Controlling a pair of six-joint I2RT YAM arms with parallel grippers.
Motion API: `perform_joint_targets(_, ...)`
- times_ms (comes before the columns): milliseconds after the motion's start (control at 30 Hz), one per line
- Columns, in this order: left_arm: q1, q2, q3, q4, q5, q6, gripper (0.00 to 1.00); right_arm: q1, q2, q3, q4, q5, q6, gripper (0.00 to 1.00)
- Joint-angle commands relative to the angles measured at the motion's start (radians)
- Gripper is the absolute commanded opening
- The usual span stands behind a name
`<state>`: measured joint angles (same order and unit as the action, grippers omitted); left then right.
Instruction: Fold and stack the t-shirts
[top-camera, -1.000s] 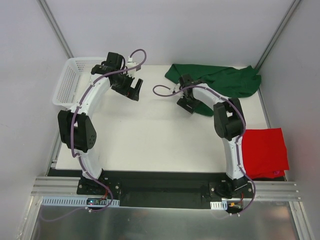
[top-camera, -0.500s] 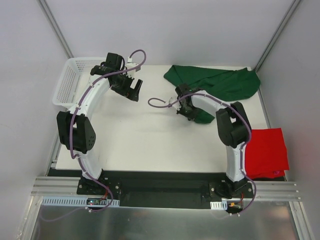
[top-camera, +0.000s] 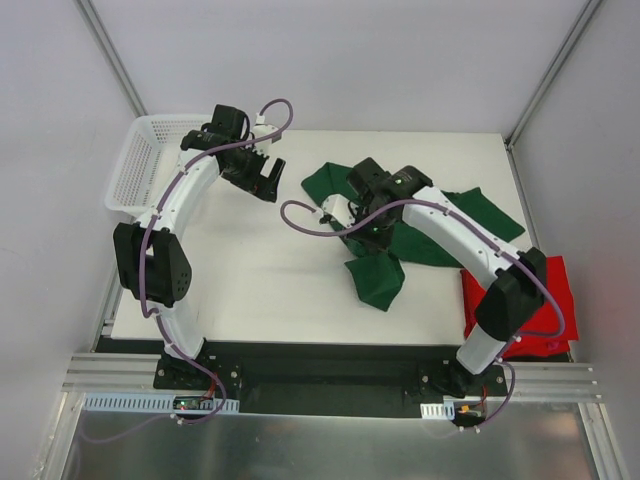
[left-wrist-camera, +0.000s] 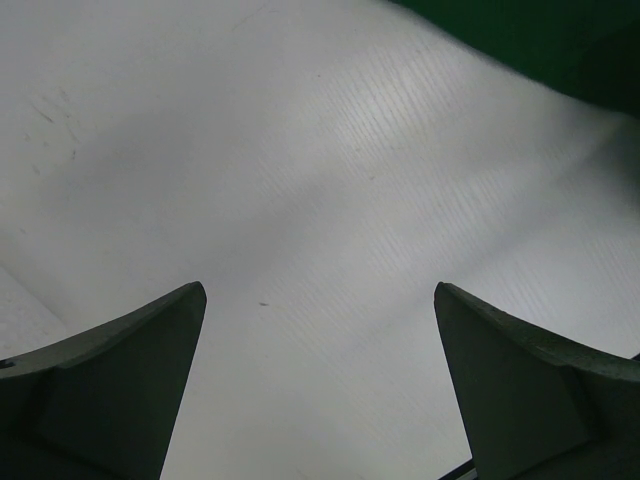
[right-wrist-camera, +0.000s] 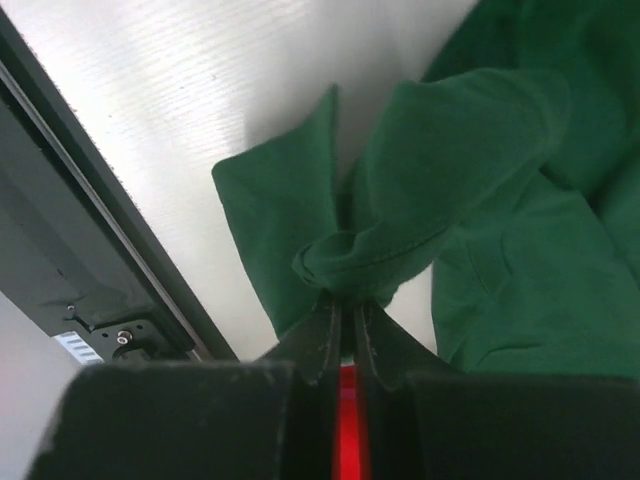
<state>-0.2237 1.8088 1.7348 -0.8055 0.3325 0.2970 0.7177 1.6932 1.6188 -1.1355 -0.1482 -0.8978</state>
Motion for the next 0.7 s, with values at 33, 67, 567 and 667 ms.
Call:
perform_joint_targets(33,-0.012,-0.019,0.023,0.003,0.000,0.008,0.99,-0.023,-0.108,0.062,-0.087,0.237,-0.004,0.01)
perform_joint_targets(67,-0.012,-0.022,0.020,0.005,0.000,0.010,0.99,-0.032,-0.107,0.059,-0.092,0.269,-0.007,0.06)
perform_joint_targets(567,-0.074,0.168,0.277,-0.018,-0.033,-0.001,0.99,-0.314,0.058,0.164,0.042,0.507,0.011,0.43)
perform_joint_targets(667,-0.103,0.359,0.477,-0.067,-0.035,0.010,0.99,-0.328,0.100,0.151,0.088,0.461,0.046,0.42)
